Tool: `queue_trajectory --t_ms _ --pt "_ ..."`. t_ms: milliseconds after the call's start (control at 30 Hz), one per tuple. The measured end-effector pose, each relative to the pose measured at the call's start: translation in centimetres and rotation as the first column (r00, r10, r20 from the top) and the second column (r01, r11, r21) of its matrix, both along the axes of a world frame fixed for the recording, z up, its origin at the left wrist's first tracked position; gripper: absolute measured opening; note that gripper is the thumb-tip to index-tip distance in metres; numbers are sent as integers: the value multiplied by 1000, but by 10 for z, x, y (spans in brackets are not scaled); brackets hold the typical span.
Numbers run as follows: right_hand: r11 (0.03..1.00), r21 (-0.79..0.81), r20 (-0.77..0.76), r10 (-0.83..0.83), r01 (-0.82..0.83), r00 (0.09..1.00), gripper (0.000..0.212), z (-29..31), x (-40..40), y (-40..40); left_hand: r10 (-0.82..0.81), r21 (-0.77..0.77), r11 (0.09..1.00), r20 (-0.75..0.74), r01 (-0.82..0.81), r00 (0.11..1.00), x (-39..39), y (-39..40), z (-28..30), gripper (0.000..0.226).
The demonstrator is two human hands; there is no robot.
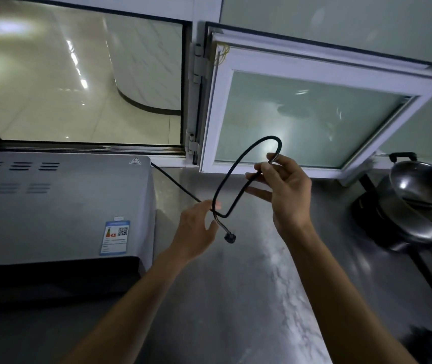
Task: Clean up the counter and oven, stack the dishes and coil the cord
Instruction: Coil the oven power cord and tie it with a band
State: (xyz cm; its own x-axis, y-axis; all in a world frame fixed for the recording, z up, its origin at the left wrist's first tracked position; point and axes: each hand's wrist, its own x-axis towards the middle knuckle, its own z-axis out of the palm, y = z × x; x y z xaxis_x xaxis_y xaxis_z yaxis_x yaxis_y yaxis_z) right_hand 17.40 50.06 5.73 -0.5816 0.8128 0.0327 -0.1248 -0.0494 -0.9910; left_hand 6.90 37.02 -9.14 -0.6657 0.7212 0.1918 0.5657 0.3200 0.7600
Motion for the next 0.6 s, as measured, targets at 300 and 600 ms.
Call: queue_trajectory --t_ms 300,600 --pt "992 -103 -77 -75 66 994 51 -22 12 32 24 -29 999 -150 -28 988 -2 16 -3 18" --pt "979 -196 197 -18 57 980 41 -67 28 57 55 -76 994 -235 -75 970 -21 14 20 11"
